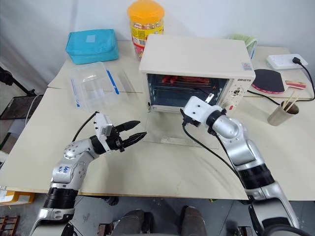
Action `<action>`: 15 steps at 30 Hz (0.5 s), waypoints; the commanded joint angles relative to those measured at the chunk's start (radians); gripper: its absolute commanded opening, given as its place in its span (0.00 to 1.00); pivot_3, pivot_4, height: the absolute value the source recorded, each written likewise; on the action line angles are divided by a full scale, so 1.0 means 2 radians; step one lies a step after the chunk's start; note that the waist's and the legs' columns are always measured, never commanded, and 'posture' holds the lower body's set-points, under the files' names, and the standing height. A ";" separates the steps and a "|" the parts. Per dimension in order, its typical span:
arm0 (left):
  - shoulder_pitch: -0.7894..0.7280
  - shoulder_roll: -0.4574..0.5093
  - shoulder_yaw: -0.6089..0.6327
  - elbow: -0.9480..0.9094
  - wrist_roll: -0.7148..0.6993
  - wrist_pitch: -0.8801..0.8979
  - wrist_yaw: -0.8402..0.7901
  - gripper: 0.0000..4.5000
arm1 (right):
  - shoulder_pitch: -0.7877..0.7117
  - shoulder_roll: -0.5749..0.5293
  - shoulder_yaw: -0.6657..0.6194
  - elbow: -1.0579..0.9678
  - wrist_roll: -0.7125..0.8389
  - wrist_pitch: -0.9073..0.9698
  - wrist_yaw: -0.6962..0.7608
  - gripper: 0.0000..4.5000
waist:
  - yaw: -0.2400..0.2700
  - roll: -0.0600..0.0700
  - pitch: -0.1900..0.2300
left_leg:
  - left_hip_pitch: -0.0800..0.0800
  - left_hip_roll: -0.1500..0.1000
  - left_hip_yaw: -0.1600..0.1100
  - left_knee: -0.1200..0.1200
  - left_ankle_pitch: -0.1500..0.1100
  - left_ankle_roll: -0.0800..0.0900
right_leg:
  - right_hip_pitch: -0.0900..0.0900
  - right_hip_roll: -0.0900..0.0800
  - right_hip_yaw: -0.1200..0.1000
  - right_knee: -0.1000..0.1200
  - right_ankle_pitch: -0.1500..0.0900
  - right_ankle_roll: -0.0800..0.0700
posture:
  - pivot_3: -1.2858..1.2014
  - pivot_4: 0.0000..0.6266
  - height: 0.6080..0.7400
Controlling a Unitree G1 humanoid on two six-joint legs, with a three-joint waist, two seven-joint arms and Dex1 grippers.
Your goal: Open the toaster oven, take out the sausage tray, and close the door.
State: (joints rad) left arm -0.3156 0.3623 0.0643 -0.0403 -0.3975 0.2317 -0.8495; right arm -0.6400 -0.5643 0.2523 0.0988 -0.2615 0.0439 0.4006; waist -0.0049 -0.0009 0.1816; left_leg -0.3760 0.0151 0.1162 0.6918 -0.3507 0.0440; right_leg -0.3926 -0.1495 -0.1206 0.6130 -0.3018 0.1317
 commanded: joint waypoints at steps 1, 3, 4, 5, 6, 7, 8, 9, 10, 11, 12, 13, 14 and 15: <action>0.014 0.006 0.017 -0.044 -0.019 0.008 0.016 0.81 | -0.048 0.016 0.019 0.073 -0.059 -0.051 -0.054 1.00 | -0.002 0.000 0.000 | 0.000 0.000 0.000 0.000 0.000 0.000 | 0.000 0.000 0.000 0.000 0.000 0.000 | 0.52 0.24 1.00; 0.021 0.010 0.018 -0.053 -0.019 0.010 0.021 0.81 | -0.075 0.028 0.025 0.115 -0.081 -0.066 -0.080 1.00 | -0.004 0.000 0.000 | 0.000 0.000 0.000 0.000 0.000 0.000 | 0.000 0.000 0.000 0.000 0.000 0.000 | 0.52 0.24 1.00; 0.024 0.011 0.018 -0.056 -0.019 0.011 0.023 0.81 | -0.087 0.034 0.028 0.136 -0.088 -0.070 -0.087 1.00 | -0.004 0.000 0.000 | 0.000 0.000 0.000 0.000 0.000 0.000 | 0.000 0.000 0.000 0.000 0.000 0.000 | 0.52 0.24 1.00; 0.026 0.011 0.017 -0.060 -0.020 0.011 0.025 0.81 | -0.097 0.039 0.032 0.155 -0.096 -0.076 -0.095 1.00 | -0.005 0.000 0.000 | 0.000 0.000 0.000 0.000 0.000 0.000 | 0.000 0.000 0.000 0.000 0.000 0.000 | 0.52 0.24 1.00; 0.027 0.011 0.017 -0.062 -0.021 0.012 0.027 0.81 | -0.104 0.044 0.032 0.170 -0.099 -0.085 -0.102 1.00 | -0.006 0.000 0.000 | 0.000 0.000 0.000 0.000 0.000 0.000 | 0.000 0.000 0.000 0.000 0.000 0.000 | 0.52 0.24 1.00; 0.028 0.011 0.017 -0.064 -0.021 0.013 0.028 0.81 | -0.110 0.048 0.033 0.182 -0.102 -0.090 -0.105 1.00 | -0.007 0.000 0.000 | 0.000 0.000 0.000 0.000 0.000 0.000 | 0.000 0.000 0.000 0.000 0.000 0.000 | 0.52 0.24 1.00; 0.029 0.011 0.016 -0.065 -0.022 0.013 0.029 0.81 | -0.114 0.051 0.032 0.191 -0.104 -0.095 -0.108 1.00 | -0.007 0.000 0.000 | 0.000 0.000 0.000 0.000 0.000 0.000 | 0.000 0.000 0.000 0.000 0.000 0.000 | 0.52 0.24 1.00; 0.029 0.011 0.016 -0.066 -0.022 0.013 0.030 0.81 | -0.119 0.054 0.033 0.201 -0.107 -0.097 -0.112 1.00 | -0.009 0.000 0.000 | 0.000 0.000 0.000 0.000 0.000 0.000 | 0.000 0.000 0.000 0.000 0.000 0.000 | 0.52 0.24 1.00; 0.028 0.011 0.016 -0.066 -0.022 0.013 0.032 0.82 | -0.124 0.060 0.031 0.213 -0.106 -0.091 -0.110 0.96 | -0.011 0.000 0.000 | 0.000 0.000 0.000 0.000 0.000 0.000 | 0.000 0.000 0.000 0.000 0.000 0.000 | 0.52 0.24 1.00; 0.028 0.010 0.016 -0.066 -0.022 0.012 0.032 0.82 | -0.129 0.066 0.029 0.224 -0.108 -0.086 -0.117 0.91 | -0.012 0.000 0.000 | 0.000 0.000 0.000 0.000 0.000 0.000 | 0.000 0.000 0.000 0.000 0.000 0.000 | 0.52 0.24 1.00; 0.027 0.009 0.015 -0.065 -0.022 0.011 0.033 0.82 | -0.134 0.068 0.029 0.232 -0.112 -0.088 -0.122 0.86 | -0.013 0.000 0.000 | 0.000 0.000 0.000 -0.001 0.000 0.000 | 0.000 0.000 0.000 0.000 0.000 0.000 | 0.52 0.24 1.00; 0.025 0.008 0.015 -0.064 -0.022 0.011 0.033 0.82 | -0.137 0.070 0.029 0.237 -0.115 -0.091 -0.126 0.79 | -0.014 0.000 0.000 | 0.000 0.000 0.000 -0.001 0.000 0.000 | 0.000 0.000 0.000 0.000 0.000 0.000 | 0.52 0.24 1.00; 0.022 0.007 0.014 -0.061 -0.022 0.010 0.033 0.82 | -0.139 0.071 0.030 0.239 -0.119 -0.097 -0.133 0.71 | -0.014 0.000 0.000 | 0.000 0.000 0.000 -0.001 0.000 0.000 | 0.000 0.000 0.000 0.000 0.000 0.000 | 0.52 0.24 1.00; 0.013 0.006 0.012 -0.052 -0.020 0.008 0.033 0.82 | -0.140 0.072 0.034 0.239 -0.124 -0.100 -0.134 0.64 | -0.014 0.000 0.000 | 0.000 0.000 0.000 -0.001 0.000 0.000 | 0.000 0.000 0.000 0.000 0.000 0.000 | 0.52 0.24 1.00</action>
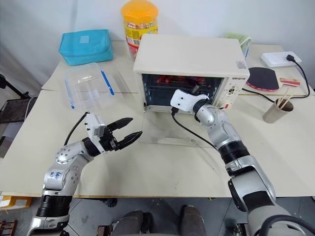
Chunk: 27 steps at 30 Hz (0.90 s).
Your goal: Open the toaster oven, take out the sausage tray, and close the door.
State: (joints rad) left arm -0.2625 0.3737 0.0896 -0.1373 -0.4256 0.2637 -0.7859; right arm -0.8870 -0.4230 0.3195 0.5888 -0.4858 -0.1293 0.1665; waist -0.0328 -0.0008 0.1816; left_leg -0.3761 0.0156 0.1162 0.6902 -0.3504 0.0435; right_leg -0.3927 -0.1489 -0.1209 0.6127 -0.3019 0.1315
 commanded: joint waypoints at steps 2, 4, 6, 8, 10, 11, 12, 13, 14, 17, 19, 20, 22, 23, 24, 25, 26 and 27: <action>-0.034 -0.004 -0.006 0.017 -0.001 -0.013 -0.003 0.82 | -0.017 0.004 0.003 -0.008 -0.019 -0.018 -0.023 0.48 | 0.001 0.000 0.000 | 0.000 0.000 0.000 0.000 0.000 0.000 | 0.000 0.000 0.000 0.000 0.000 0.000 | 0.52 0.24 1.00; -0.055 -0.007 -0.011 0.035 0.000 -0.017 -0.007 0.82 | -0.017 0.005 0.003 -0.008 -0.024 -0.019 -0.025 0.33 | 0.001 0.000 0.000 | 0.000 0.000 0.000 0.000 0.000 0.000 | 0.000 0.000 0.000 0.000 0.000 0.000 | 0.52 0.24 1.00; -0.071 -0.009 -0.014 0.051 0.001 -0.021 -0.010 0.82 | -0.019 0.005 0.003 -0.005 -0.029 -0.021 -0.027 0.18 | 0.001 0.000 0.000 | 0.000 0.000 0.000 0.000 0.000 0.000 | 0.000 0.000 0.000 0.000 0.000 0.000 | 0.52 0.24 1.00; -0.101 -0.013 -0.019 0.079 0.002 -0.027 -0.017 0.82 | -0.020 0.004 0.001 -0.006 -0.034 -0.020 -0.029 0.04 | 0.000 0.000 0.000 | 0.000 0.000 0.000 0.000 0.000 0.000 | 0.000 0.000 0.000 0.000 0.000 0.000 | 0.52 0.24 1.00; -0.135 -0.019 -0.022 0.114 0.006 -0.038 -0.022 0.82 | -0.023 0.002 0.000 -0.008 -0.039 -0.021 -0.031 0.03 | 0.000 0.000 0.000 | 0.000 0.000 0.000 0.000 0.000 0.000 | 0.000 0.000 0.000 0.000 0.000 0.000 | 0.52 0.24 1.00; -0.151 -0.023 -0.021 0.131 0.006 -0.044 -0.023 0.82 | -0.024 0.001 -0.001 -0.011 -0.041 -0.023 -0.032 0.03 | 0.000 -0.001 0.000 | 0.000 0.000 0.000 0.000 0.000 0.000 | 0.000 0.000 0.000 0.000 0.000 0.000 | 0.52 0.24 1.00; -0.167 -0.027 -0.020 0.147 0.007 -0.049 -0.023 0.82 | -0.024 -0.001 -0.001 -0.015 -0.045 -0.026 -0.036 0.03 | 0.000 -0.001 0.000 | 0.000 0.000 0.000 0.000 0.000 0.000 | 0.000 0.001 0.000 0.000 0.000 0.000 | 0.52 0.24 1.00; -0.182 -0.031 -0.019 0.164 0.007 -0.055 -0.024 0.82 | -0.025 -0.002 -0.001 -0.018 -0.048 -0.031 -0.038 0.03 | 0.000 -0.001 0.000 | 0.000 0.000 0.000 0.000 0.000 0.000 | 0.000 0.001 0.000 0.000 0.000 0.000 | 0.52 0.24 1.00; -0.194 -0.033 -0.018 0.181 0.010 -0.062 -0.025 0.82 | -0.025 -0.004 -0.001 -0.022 -0.050 -0.035 -0.040 0.03 | 0.000 -0.001 0.000 | 0.000 0.000 0.000 0.000 0.000 0.000 | 0.000 0.001 0.000 0.000 0.000 0.000 | 0.52 0.24 1.00; -0.220 -0.038 -0.016 0.218 0.013 -0.080 -0.028 0.82 | -0.025 -0.005 -0.005 -0.029 -0.054 -0.041 -0.042 0.03 | 0.000 -0.001 0.000 | 0.000 0.000 0.000 0.000 0.000 0.000 | 0.000 0.000 0.000 0.000 0.000 0.000 | 0.52 0.24 1.00; -0.244 -0.044 -0.011 0.249 0.012 -0.090 -0.030 0.82 | -0.024 -0.007 -0.007 -0.041 -0.052 -0.046 -0.034 0.03 | 0.000 -0.001 0.000 | 0.000 0.000 0.000 -0.001 0.000 0.000 | 0.000 0.000 -0.001 0.000 0.000 0.000 | 0.52 0.24 1.00; -0.253 -0.045 -0.010 0.262 0.013 -0.095 -0.032 0.82 | -0.022 -0.008 -0.008 -0.048 -0.051 -0.047 -0.029 0.03 | 0.000 -0.001 0.000 | 0.000 0.000 0.000 -0.001 0.000 0.000 | 0.000 0.000 -0.001 0.000 0.000 0.000 | 0.52 0.24 1.00; -0.266 -0.046 -0.007 0.282 0.013 -0.100 -0.036 0.82 | -0.013 -0.013 -0.010 -0.073 -0.045 -0.050 -0.015 0.03 | 0.000 -0.001 0.000 | -0.001 0.000 0.000 -0.001 0.000 0.000 | -0.001 0.000 -0.001 -0.001 0.000 0.000 | 0.52 0.24 1.00; -0.268 -0.047 -0.005 0.287 0.011 -0.102 -0.037 0.82 | -0.004 -0.017 -0.011 -0.089 -0.044 -0.047 -0.007 0.03 | 0.000 -0.001 0.000 | -0.001 0.000 0.000 -0.001 0.000 0.000 | -0.002 0.000 -0.001 -0.001 0.000 0.000 | 0.52 0.24 1.00; -0.270 -0.047 -0.004 0.291 0.010 -0.103 -0.039 0.82 | 0.007 -0.021 -0.012 -0.107 -0.041 -0.046 0.002 0.03 | 0.000 -0.001 0.000 | -0.001 0.000 0.000 -0.002 0.000 0.000 | -0.002 0.000 -0.002 -0.001 0.000 0.000 | 0.52 0.24 1.00; -0.270 -0.047 -0.004 0.293 0.010 -0.104 -0.041 0.82 | 0.020 -0.025 -0.014 -0.127 -0.040 -0.042 0.011 0.03 | 0.000 -0.001 0.000 | -0.001 0.000 0.000 -0.002 0.000 0.000 | -0.002 0.000 -0.002 -0.001 0.000 0.000 | 0.52 0.24 1.00; -0.270 -0.047 -0.003 0.294 0.010 -0.104 -0.042 0.82 | 0.035 -0.030 -0.015 -0.148 -0.041 -0.038 0.020 0.03 | 0.000 -0.001 0.000 | -0.001 0.000 0.000 -0.003 0.000 0.000 | -0.002 0.000 -0.003 -0.001 0.000 0.000 | 0.52 0.24 1.00; -0.270 -0.046 -0.003 0.295 0.009 -0.104 -0.044 0.82 | 0.053 -0.035 -0.019 -0.175 -0.040 -0.032 0.031 0.03 | 0.000 -0.001 0.000 | -0.001 0.000 -0.001 -0.003 0.000 0.000 | -0.002 0.000 -0.003 -0.001 0.000 0.000 | 0.52 0.24 1.00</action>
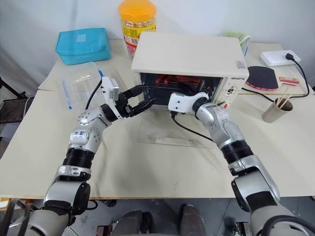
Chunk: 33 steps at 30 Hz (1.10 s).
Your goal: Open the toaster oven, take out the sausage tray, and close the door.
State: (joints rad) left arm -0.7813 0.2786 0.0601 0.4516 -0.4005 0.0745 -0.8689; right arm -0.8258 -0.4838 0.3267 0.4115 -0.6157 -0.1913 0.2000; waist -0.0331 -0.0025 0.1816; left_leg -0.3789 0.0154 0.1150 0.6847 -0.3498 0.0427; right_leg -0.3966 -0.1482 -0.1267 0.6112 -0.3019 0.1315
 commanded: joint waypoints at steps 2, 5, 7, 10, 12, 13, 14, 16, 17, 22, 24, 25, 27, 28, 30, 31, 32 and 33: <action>-0.009 0.003 0.013 0.002 -0.004 -0.007 -0.006 0.82 | 0.065 -0.013 -0.034 -0.147 0.029 0.018 0.035 0.03 | 0.002 0.000 0.000 | 0.000 0.000 -0.001 0.000 0.000 0.000 | 0.000 0.000 -0.001 0.000 0.000 0.000 | 0.52 0.24 1.00; -0.007 0.004 0.015 0.003 -0.006 -0.002 -0.008 0.82 | 0.124 -0.021 -0.050 -0.229 0.028 0.047 0.060 0.03 | 0.003 0.000 0.000 | 0.000 0.000 -0.001 0.000 0.000 0.000 | 0.000 0.000 -0.002 0.000 0.000 0.000 | 0.52 0.24 1.00; -0.007 0.004 0.016 0.004 -0.008 0.000 -0.009 0.82 | 0.163 -0.024 -0.061 -0.280 0.025 0.065 0.073 0.03 | 0.004 0.000 0.000 | -0.001 0.000 -0.001 0.001 0.000 0.000 | 0.000 0.000 -0.001 0.000 0.000 0.000 | 0.52 0.24 1.00; -0.005 0.005 0.019 0.004 -0.013 0.012 -0.010 0.82 | 0.226 -0.025 -0.073 -0.355 0.017 0.086 0.086 0.03 | 0.007 0.000 0.000 | -0.002 0.000 -0.001 0.002 0.000 0.000 | 0.000 0.000 -0.002 0.000 0.000 0.000 | 0.52 0.24 1.00; -0.005 0.006 0.021 0.005 -0.015 0.035 -0.003 0.82 | 0.266 -0.025 -0.078 -0.395 0.012 0.098 0.095 0.03 | 0.011 0.000 0.000 | -0.003 0.000 -0.002 0.004 0.000 0.000 | 0.000 0.000 -0.002 0.000 0.000 0.000 | 0.52 0.24 1.00; -0.004 0.007 0.019 0.005 -0.014 0.036 -0.007 0.82 | 0.282 -0.030 -0.079 -0.411 0.003 0.098 0.097 0.03 | 0.013 0.000 0.000 | -0.003 0.000 -0.003 0.004 0.000 0.000 | 0.000 0.000 -0.003 0.000 0.000 0.000 | 0.52 0.24 1.00; -0.004 0.008 0.019 0.005 -0.013 0.035 -0.010 0.82 | 0.293 -0.034 -0.079 -0.421 -0.004 0.097 0.099 0.03 | 0.015 0.000 0.000 | -0.004 0.000 -0.003 0.005 0.000 0.000 | 0.000 0.000 -0.003 0.000 0.000 0.000 | 0.52 0.24 1.00; 0.003 0.013 0.020 -0.009 -0.023 0.049 -0.024 0.82 | 0.315 -0.033 -0.083 -0.445 -0.008 0.107 0.105 0.03 | 0.017 0.000 0.000 | -0.004 0.000 -0.003 0.006 0.000 0.000 | 0.000 0.000 -0.003 0.000 0.000 0.000 | 0.52 0.24 1.00; 0.006 0.015 0.021 -0.014 -0.026 0.056 -0.027 0.82 | 0.321 -0.032 -0.085 -0.453 -0.008 0.110 0.107 0.03 | 0.017 0.000 0.000 | -0.004 0.000 -0.003 0.007 0.000 0.000 | 0.000 0.000 -0.003 0.000 0.000 0.000 | 0.52 0.24 1.00; 0.046 0.059 0.030 -0.098 -0.079 0.221 -0.025 0.82 | 0.349 -0.032 -0.087 -0.488 -0.015 0.117 0.118 0.03 | 0.014 0.000 0.000 | -0.004 0.000 -0.003 0.007 0.000 0.000 | 0.000 0.000 -0.003 0.001 0.000 0.000 | 0.52 0.24 1.00; 0.060 0.077 0.038 -0.134 -0.114 0.310 -0.009 0.82 | 0.352 -0.033 -0.088 -0.492 -0.017 0.112 0.116 0.03 | 0.014 0.000 0.000 | -0.004 0.000 -0.003 0.006 0.000 0.000 | 0.000 0.000 -0.003 0.001 0.000 0.000 | 0.52 0.24 1.00; 0.066 0.082 0.043 -0.150 -0.131 0.341 -0.004 0.82 | 0.352 -0.035 -0.087 -0.493 -0.017 0.109 0.118 0.03 | 0.014 0.000 0.000 | -0.004 0.000 -0.003 0.006 0.000 0.000 | 0.000 0.000 -0.003 0.001 0.000 0.000 | 0.52 0.24 1.00; 0.071 0.086 0.053 -0.173 -0.154 0.388 0.010 0.82 | 0.351 -0.039 -0.086 -0.493 -0.017 0.101 0.121 0.03 | 0.016 0.000 0.000 | -0.004 0.000 -0.003 0.007 0.000 0.000 | 0.000 0.000 -0.002 0.001 0.000 0.000 | 0.52 0.24 1.00; 0.069 0.088 0.062 -0.179 -0.173 0.432 0.026 0.82 | 0.349 -0.044 -0.085 -0.491 -0.015 0.092 0.123 0.03 | 0.018 0.000 0.000 | -0.004 0.000 -0.004 0.007 0.000 0.000 | 0.001 0.000 -0.002 0.001 0.000 0.000 | 0.52 0.24 1.00; 0.064 0.089 0.077 -0.185 -0.204 0.500 0.050 0.82 | 0.347 -0.050 -0.085 -0.487 -0.010 0.076 0.123 0.03 | 0.018 0.000 0.000 | -0.004 0.000 -0.005 0.007 0.000 0.000 | 0.002 0.000 -0.002 0.001 0.000 0.000 | 0.52 0.24 1.00; 0.059 0.086 0.089 -0.185 -0.222 0.531 0.062 0.82 | 0.346 -0.052 -0.085 -0.485 -0.006 0.069 0.124 0.03 | 0.018 0.000 0.000 | -0.004 -0.001 -0.006 0.007 0.000 0.000 | 0.002 0.000 -0.002 0.001 0.000 0.000 | 0.52 0.24 1.00; 0.056 0.083 0.098 -0.185 -0.233 0.550 0.071 0.82 | 0.345 -0.054 -0.085 -0.483 -0.004 0.065 0.124 0.03 | 0.018 0.000 0.000 | -0.004 -0.001 -0.006 0.007 0.000 0.000 | 0.002 0.000 -0.002 0.000 0.000 0.000 | 0.52 0.24 1.00; 0.047 0.080 0.111 -0.179 -0.247 0.583 0.089 0.82 | 0.342 -0.059 -0.084 -0.478 0.001 0.055 0.127 0.03 | 0.017 0.000 0.000 | -0.004 -0.001 -0.006 0.007 0.000 0.000 | 0.002 0.000 -0.002 0.000 0.000 0.000 | 0.52 0.24 1.00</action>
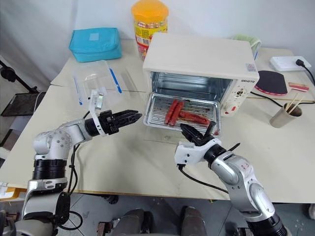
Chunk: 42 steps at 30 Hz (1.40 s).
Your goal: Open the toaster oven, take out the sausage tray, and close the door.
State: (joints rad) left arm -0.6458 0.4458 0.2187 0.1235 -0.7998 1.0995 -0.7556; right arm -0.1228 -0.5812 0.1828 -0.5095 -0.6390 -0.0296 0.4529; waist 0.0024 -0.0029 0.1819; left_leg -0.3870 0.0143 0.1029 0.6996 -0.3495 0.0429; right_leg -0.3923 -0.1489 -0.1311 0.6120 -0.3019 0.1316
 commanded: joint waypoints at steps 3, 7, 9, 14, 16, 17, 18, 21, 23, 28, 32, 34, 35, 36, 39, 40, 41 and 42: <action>-0.038 -0.017 0.063 0.001 -0.073 0.135 0.078 0.82 | -0.021 -0.021 -0.005 -0.005 0.027 -0.057 0.011 0.03 | -0.002 0.000 0.000 | 0.000 0.000 0.000 0.000 0.000 0.000 | 0.000 0.000 0.000 0.000 0.000 0.000 | 0.52 0.24 1.00; -0.049 -0.042 0.097 0.006 -0.089 0.176 0.122 0.82 | -0.038 -0.027 0.008 0.009 0.044 -0.093 0.022 0.03 | -0.002 0.000 0.000 | 0.000 0.000 0.000 0.000 0.000 0.000 | 0.000 0.000 0.000 0.000 0.000 0.000 | 0.52 0.24 1.00; -0.055 -0.055 0.116 0.009 -0.097 0.197 0.143 0.78 | -0.043 -0.026 0.013 0.015 0.048 -0.106 0.026 0.03 | -0.002 0.000 0.000 | 0.000 0.000 0.000 0.000 0.000 0.000 | 0.000 0.000 0.000 0.000 0.000 0.000 | 0.52 0.24 1.00; -0.049 -0.081 0.152 -0.001 -0.102 0.237 0.189 0.49 | -0.044 -0.021 0.019 0.018 0.052 -0.118 0.032 0.03 | -0.002 0.000 0.000 | 0.000 0.000 0.000 0.000 0.000 0.000 | 0.000 0.000 0.000 0.000 0.000 0.000 | 0.52 0.24 1.00; -0.047 -0.088 0.164 -0.003 -0.107 0.253 0.199 0.35 | -0.046 -0.020 0.018 0.021 0.053 -0.117 0.032 0.03 | -0.002 0.000 0.000 | 0.000 0.000 0.000 0.000 0.000 0.000 | 0.000 0.000 0.000 0.000 0.000 0.000 | 0.52 0.24 1.00; -0.046 -0.088 0.167 -0.001 -0.114 0.256 0.206 0.29 | -0.047 -0.020 0.015 0.025 0.054 -0.117 0.030 0.03 | -0.002 0.000 0.000 | 0.000 0.000 0.000 0.000 0.000 0.000 | 0.000 0.000 0.000 0.000 0.000 0.000 | 0.52 0.24 1.00; -0.046 -0.088 0.170 0.002 -0.121 0.257 0.214 0.21 | -0.047 -0.021 0.011 0.028 0.054 -0.116 0.029 0.03 | -0.002 0.000 0.000 | 0.000 0.000 0.000 0.000 0.000 -0.001 | 0.000 0.000 0.000 0.000 0.000 0.000 | 0.52 0.24 1.00; -0.046 -0.089 0.183 0.018 -0.143 0.257 0.243 0.05 | -0.046 -0.027 0.002 0.037 0.056 -0.119 0.028 0.03 | -0.002 0.000 0.000 | 0.000 0.000 0.000 0.000 0.000 -0.001 | 0.000 0.000 0.000 0.000 0.000 0.000 | 0.52 0.24 1.00; -0.046 -0.085 0.188 0.033 -0.164 0.257 0.263 0.01 | -0.044 -0.028 -0.003 0.040 0.062 -0.119 0.029 0.03 | -0.001 0.000 0.000 | 0.000 0.000 0.000 0.000 0.000 -0.001 | 0.000 0.000 0.000 0.000 0.000 0.000 | 0.52 0.24 1.00; -0.047 -0.086 0.211 0.071 -0.223 0.257 0.329 0.00 | -0.033 -0.014 -0.013 0.031 0.120 -0.096 0.044 0.08 | -0.002 0.000 0.000 | 0.000 0.000 -0.001 0.000 0.000 -0.001 | 0.000 0.000 0.000 0.000 0.000 0.000 | 0.52 0.24 1.00; -0.040 -0.082 0.242 0.105 -0.299 0.257 0.398 0.00 | -0.019 -0.033 -0.022 0.032 0.158 -0.119 0.063 0.34 | -0.002 0.000 0.000 | 0.000 0.000 -0.001 0.000 0.000 -0.001 | 0.000 0.000 0.000 0.000 0.000 0.000 | 0.52 0.24 1.00; -0.027 -0.072 0.246 0.108 -0.338 0.257 0.423 0.00 | -0.002 -0.045 -0.033 0.031 0.205 -0.135 0.080 0.48 | -0.002 0.000 0.000 | 0.000 0.000 -0.001 0.000 0.000 -0.001 | 0.000 0.000 0.000 0.000 0.000 0.000 | 0.52 0.24 1.00; -0.015 -0.063 0.243 0.105 -0.359 0.257 0.431 0.00 | 0.009 -0.054 -0.044 0.032 0.226 -0.148 0.087 0.53 | -0.002 0.000 0.000 | 0.001 0.000 -0.001 0.000 0.000 -0.001 | 0.000 0.000 0.000 0.000 0.000 0.000 | 0.52 0.24 1.00; 0.002 -0.049 0.234 0.103 -0.386 0.257 0.433 0.00 | 0.021 -0.064 -0.059 0.039 0.246 -0.158 0.093 0.53 | -0.002 0.000 0.000 | 0.001 0.000 -0.001 0.000 0.000 -0.001 | 0.000 0.000 0.000 0.000 0.000 0.000 | 0.52 0.24 1.00; 0.051 -0.004 0.217 0.098 -0.453 0.257 0.422 0.00 | 0.048 -0.086 -0.104 0.077 0.276 -0.197 0.096 0.53 | -0.003 0.000 0.000 | 0.001 0.000 -0.002 -0.001 0.000 -0.001 | 0.000 0.000 0.001 0.001 0.000 0.000 | 0.52 0.24 1.00; 0.069 0.014 0.211 0.098 -0.475 0.252 0.414 0.00 | 0.055 -0.092 -0.120 0.095 0.285 -0.211 0.094 0.53 | -0.003 0.000 0.000 | 0.001 0.000 -0.001 0.000 0.000 -0.001 | 0.000 0.000 0.001 0.001 0.000 0.000 | 0.52 0.24 1.00; 0.088 0.029 0.207 0.096 -0.495 0.243 0.410 0.00 | 0.063 -0.097 -0.134 0.112 0.300 -0.217 0.098 0.53 | -0.003 0.000 0.000 | 0.001 0.000 -0.001 0.000 0.000 -0.001 | 0.001 0.000 0.001 0.001 0.000 0.000 | 0.52 0.24 1.00; 0.105 0.041 0.203 0.095 -0.516 0.228 0.412 0.00 | 0.070 -0.101 -0.147 0.130 0.317 -0.221 0.104 0.53 | -0.003 0.000 0.000 | 0.001 0.000 -0.001 0.000 0.000 -0.001 | 0.001 0.000 0.001 0.001 0.000 0.000 | 0.52 0.24 1.00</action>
State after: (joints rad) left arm -0.4586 0.5013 0.6252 0.3361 -1.7263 1.5946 0.0957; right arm 0.0066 -0.7711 -0.0550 -0.2770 -0.0702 -0.4364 0.6485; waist -0.0034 -0.0035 0.1818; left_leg -0.3849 0.0139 0.1003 0.6991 -0.3485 0.0410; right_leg -0.3910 -0.1488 -0.1281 0.6135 -0.3020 0.1313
